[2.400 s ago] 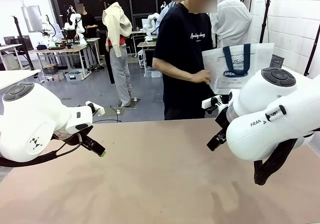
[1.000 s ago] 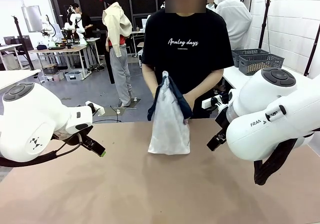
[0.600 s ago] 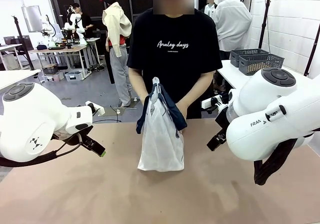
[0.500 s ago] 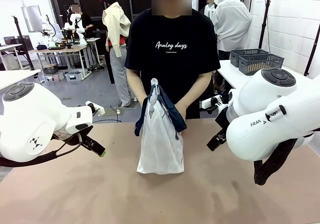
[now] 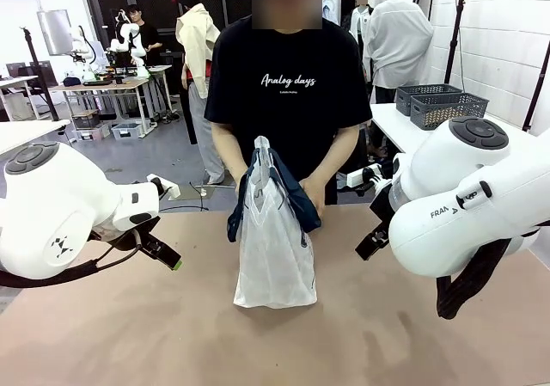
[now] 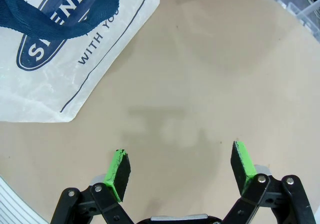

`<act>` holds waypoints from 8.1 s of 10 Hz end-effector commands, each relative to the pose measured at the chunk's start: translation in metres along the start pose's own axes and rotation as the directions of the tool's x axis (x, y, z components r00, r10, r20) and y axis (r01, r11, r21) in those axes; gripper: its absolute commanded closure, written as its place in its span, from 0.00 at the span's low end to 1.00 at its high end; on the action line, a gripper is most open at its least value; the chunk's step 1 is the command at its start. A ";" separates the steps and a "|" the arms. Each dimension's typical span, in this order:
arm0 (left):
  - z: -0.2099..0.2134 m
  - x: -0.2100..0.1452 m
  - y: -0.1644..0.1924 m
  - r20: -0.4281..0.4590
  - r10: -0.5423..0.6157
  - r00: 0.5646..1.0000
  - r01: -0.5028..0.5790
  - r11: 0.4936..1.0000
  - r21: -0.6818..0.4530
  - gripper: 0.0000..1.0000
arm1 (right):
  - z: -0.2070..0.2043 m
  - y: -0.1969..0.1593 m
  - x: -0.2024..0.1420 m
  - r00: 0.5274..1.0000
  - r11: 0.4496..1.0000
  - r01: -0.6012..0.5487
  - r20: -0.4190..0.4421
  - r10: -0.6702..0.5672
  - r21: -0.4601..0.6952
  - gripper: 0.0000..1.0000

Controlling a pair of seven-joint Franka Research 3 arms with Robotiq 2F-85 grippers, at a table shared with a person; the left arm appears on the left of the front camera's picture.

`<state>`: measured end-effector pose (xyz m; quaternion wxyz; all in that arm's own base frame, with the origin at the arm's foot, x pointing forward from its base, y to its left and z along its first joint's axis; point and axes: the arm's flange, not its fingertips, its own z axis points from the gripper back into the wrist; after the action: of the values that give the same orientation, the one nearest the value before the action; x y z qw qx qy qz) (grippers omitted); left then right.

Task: Transfer purchased items from the store into the shopping bag.
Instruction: Open the Reusable shopping bag in the center of the table.

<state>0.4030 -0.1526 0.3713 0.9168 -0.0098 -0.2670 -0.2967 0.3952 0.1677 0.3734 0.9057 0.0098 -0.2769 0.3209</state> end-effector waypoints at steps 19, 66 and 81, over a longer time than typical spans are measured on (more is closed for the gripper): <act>0.033 0.033 -0.006 -0.103 0.021 0.994 -0.026 0.999 -0.047 0.00 | 0.017 -0.013 0.038 0.995 0.998 0.035 -0.097 -0.030 0.043 0.00; 0.080 0.186 -0.062 -0.411 0.534 0.739 -0.648 0.729 -0.220 0.42 | 0.040 0.072 0.258 0.912 0.939 0.311 -0.327 -0.250 0.150 0.40; 0.102 0.144 -0.029 -0.310 0.526 0.792 -0.561 0.827 -0.033 1.00 | 0.066 0.032 0.205 0.951 0.980 0.198 -0.244 -0.188 0.016 1.00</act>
<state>0.4421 -0.2399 0.5291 0.9889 -0.1168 -0.0819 -0.0417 0.4833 0.3100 0.5384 0.9628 0.0268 -0.1386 0.2304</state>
